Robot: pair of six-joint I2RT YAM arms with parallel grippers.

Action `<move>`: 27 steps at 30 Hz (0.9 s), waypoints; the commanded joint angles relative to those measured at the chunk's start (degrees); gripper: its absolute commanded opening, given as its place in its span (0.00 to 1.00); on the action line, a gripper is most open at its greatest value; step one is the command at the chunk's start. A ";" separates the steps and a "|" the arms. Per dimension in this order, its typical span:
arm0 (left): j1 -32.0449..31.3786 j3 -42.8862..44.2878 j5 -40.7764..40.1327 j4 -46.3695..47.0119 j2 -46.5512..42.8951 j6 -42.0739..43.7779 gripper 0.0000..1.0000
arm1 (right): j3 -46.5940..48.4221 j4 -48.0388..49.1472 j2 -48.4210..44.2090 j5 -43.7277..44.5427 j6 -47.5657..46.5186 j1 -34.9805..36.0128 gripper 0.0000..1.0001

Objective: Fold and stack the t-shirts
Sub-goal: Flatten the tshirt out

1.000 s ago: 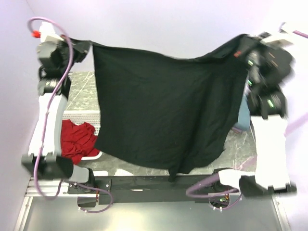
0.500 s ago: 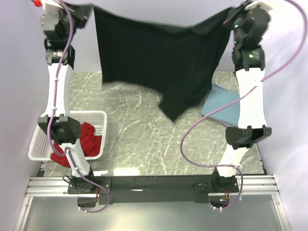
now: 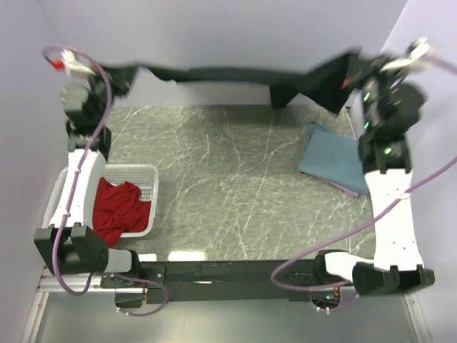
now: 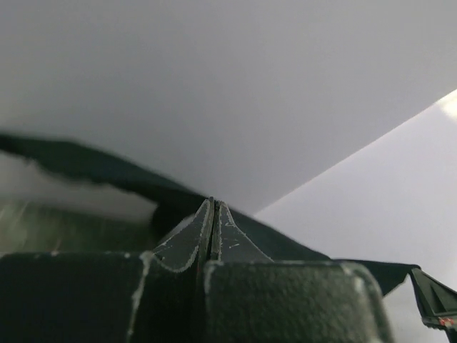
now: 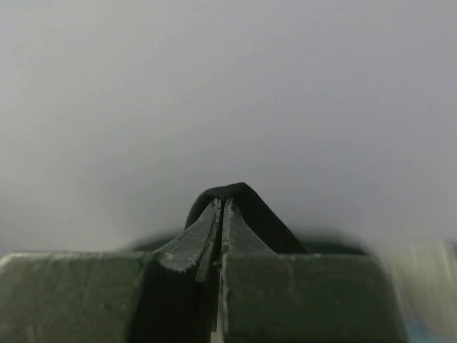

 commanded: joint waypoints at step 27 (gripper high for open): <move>-1.22 -20.35 -2.23 -51.85 -1.62 25.37 0.00 | -36.23 -65.04 -12.86 -0.58 13.91 -0.12 0.00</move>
